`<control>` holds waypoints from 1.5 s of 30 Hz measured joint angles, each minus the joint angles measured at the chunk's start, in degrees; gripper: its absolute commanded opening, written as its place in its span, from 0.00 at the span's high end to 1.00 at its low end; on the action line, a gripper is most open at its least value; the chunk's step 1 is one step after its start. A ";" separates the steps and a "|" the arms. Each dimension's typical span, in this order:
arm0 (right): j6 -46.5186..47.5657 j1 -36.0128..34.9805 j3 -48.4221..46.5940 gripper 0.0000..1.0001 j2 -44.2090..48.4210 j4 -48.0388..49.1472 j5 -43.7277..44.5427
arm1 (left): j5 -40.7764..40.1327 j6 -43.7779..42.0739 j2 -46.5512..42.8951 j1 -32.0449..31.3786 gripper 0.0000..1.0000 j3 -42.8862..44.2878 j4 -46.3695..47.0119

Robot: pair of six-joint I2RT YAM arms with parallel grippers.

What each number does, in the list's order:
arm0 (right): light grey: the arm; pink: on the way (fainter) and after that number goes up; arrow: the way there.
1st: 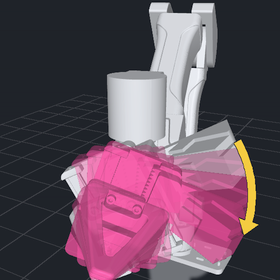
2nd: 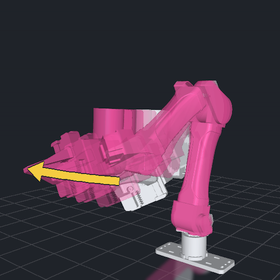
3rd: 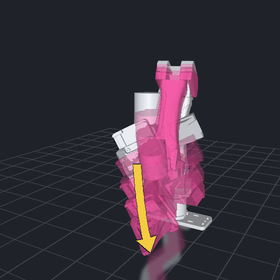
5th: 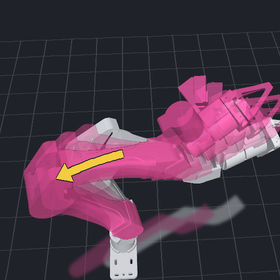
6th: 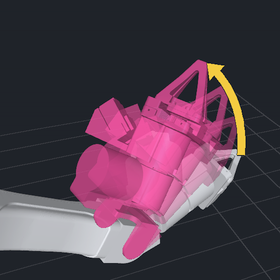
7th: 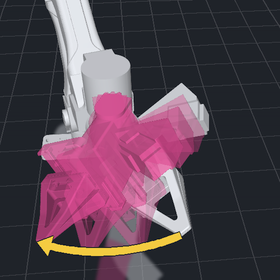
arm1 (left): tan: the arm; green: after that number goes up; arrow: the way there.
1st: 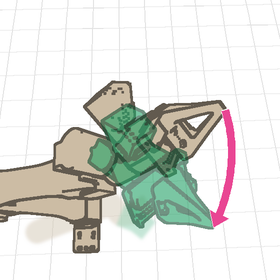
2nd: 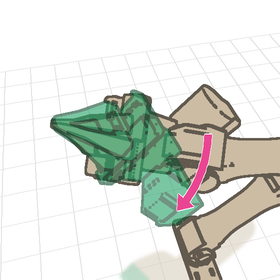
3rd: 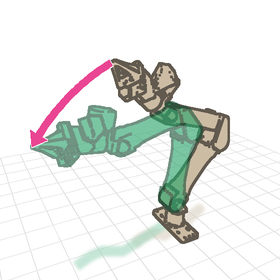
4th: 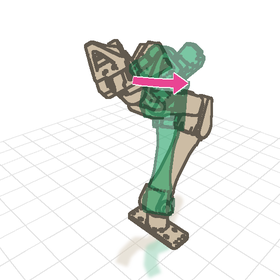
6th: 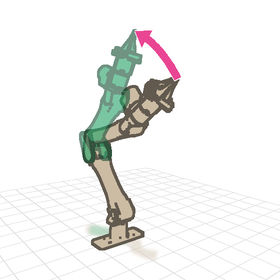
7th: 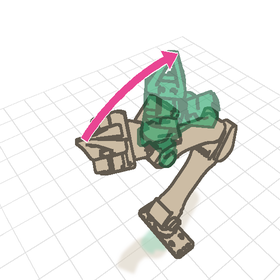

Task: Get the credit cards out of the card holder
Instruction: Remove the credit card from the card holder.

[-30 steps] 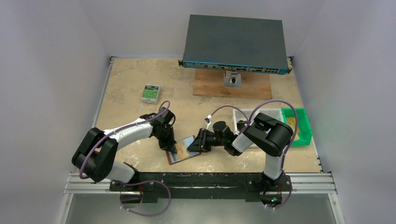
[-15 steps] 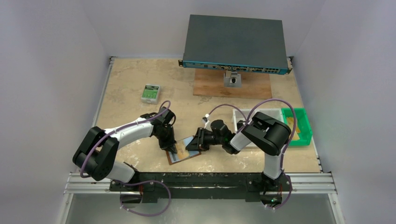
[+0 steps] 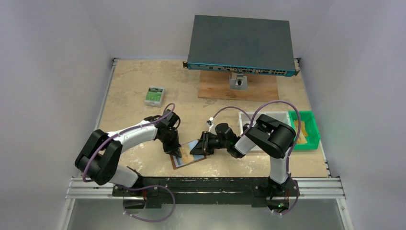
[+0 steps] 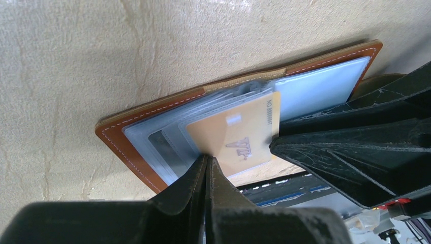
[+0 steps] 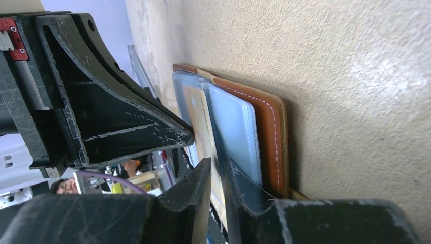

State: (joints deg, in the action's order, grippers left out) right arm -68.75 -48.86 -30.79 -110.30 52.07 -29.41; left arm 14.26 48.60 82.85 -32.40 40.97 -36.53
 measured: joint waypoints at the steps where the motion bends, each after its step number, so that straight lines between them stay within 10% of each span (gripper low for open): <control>1: -0.02 0.00 -0.02 0.84 -0.02 0.00 -0.07 | 0.02 0.00 0.04 0.00 1.00 0.02 0.00; 7: 0.04 -0.24 -0.07 1.00 -0.44 -0.02 -0.09 | 0.07 -0.02 0.09 0.00 1.00 0.04 0.00; 38: -0.87 1.05 5.18 1.00 3.69 0.35 3.87 | 1.90 -0.02 -0.50 0.44 1.00 -1.33 2.67; 45: -0.76 1.16 5.35 0.74 3.65 1.70 3.15 | 1.90 0.00 -0.48 0.46 1.00 -1.33 2.67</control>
State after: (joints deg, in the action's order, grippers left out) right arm -69.52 -47.70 -25.43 -106.65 53.78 -26.26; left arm 16.16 48.60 82.37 -31.94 39.64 -33.87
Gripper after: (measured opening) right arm 0.181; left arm 0.004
